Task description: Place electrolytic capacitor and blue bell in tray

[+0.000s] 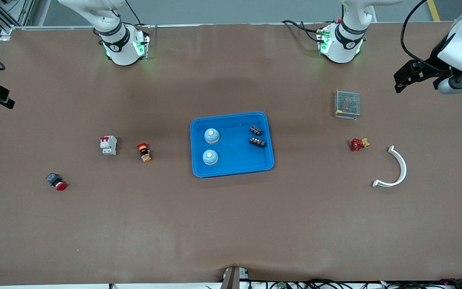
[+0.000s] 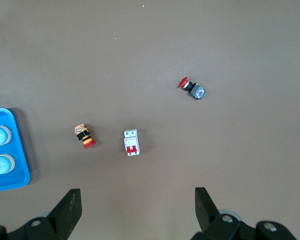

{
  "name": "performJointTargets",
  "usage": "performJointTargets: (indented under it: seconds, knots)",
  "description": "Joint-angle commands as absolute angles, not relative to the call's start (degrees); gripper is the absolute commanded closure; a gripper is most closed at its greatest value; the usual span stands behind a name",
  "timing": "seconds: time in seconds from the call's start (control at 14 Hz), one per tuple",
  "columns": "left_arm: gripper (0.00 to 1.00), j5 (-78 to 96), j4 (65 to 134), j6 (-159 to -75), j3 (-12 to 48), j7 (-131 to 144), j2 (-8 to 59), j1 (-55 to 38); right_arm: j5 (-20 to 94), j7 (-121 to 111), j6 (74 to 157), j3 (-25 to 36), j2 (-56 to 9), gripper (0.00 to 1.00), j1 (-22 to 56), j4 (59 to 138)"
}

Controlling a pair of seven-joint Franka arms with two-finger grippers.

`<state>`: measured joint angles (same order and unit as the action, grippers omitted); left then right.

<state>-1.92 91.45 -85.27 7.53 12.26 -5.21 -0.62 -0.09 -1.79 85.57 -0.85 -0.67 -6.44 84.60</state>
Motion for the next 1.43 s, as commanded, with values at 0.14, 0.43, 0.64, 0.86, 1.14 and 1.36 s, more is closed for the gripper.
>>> performJointTargets:
  seconds: [0.14,0.43,0.64,0.86,1.14,1.36]
  knots:
    - [0.00,0.18,94.13,-86.48,5.80,9.32,-7.21,1.14,0.97,-2.55,85.60,-1.06,-0.35,0.00,-7.12,84.29]
    - [0.00,0.18,94.13,-86.31,4.92,8.00,-7.29,1.23,0.97,-2.55,85.78,-1.14,-0.35,0.00,-7.12,84.29]
    - [0.00,-0.26,93.96,-85.96,4.92,8.17,-7.30,1.14,1.40,-2.55,85.96,-1.14,-0.35,0.00,-7.03,84.29]
    - [0.00,-0.88,93.52,-85.96,5.10,7.30,-6.95,1.14,1.67,-2.55,85.96,-1.14,-0.35,0.00,-7.12,84.11]
    - [0.00,-0.88,93.34,-85.96,5.19,4.92,-6.68,1.05,2.11,-2.46,85.96,-1.14,-0.35,0.00,-7.21,83.85]
    - [0.00,-0.97,93.34,-85.96,5.54,4.57,-6.68,0.97,2.55,-2.46,86.04,-1.05,-0.44,0.00,-7.30,83.32]
